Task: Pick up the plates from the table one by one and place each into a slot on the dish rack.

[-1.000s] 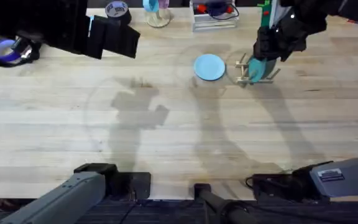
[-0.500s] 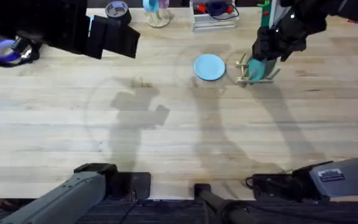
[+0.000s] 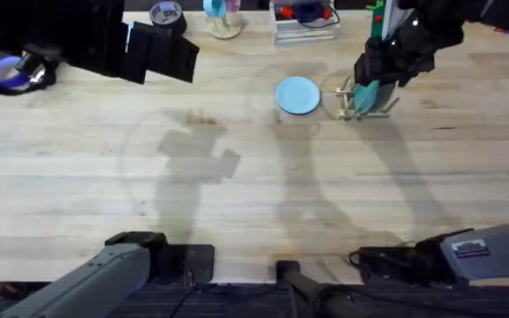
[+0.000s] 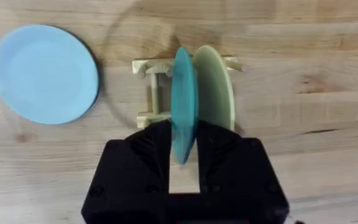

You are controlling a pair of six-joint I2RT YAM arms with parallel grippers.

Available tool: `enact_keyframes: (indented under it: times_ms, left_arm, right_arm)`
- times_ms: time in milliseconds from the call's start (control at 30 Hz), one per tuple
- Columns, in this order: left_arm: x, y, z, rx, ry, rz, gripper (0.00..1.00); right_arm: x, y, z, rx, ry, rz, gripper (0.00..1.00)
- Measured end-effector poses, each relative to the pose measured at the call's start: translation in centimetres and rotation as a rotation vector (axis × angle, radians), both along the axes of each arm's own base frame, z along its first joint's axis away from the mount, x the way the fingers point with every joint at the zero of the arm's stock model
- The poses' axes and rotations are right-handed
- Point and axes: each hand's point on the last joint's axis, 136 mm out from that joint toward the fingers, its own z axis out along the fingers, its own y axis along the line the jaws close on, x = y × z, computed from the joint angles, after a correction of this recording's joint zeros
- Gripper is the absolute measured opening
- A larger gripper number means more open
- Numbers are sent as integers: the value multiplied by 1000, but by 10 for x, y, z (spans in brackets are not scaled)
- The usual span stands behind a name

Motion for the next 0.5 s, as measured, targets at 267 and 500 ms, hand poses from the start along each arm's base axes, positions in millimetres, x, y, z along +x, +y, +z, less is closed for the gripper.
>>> enact_keyframes:
  times_ms: [267,500]
  left_arm:
    - [0,0,0,0,0,0,993]
    - [0,0,0,0,0,0,993]
  right_arm:
    - [0,-1,3,-6,-10,-2,251]
    - [-1,-5,25,-11,-74,-10,254]
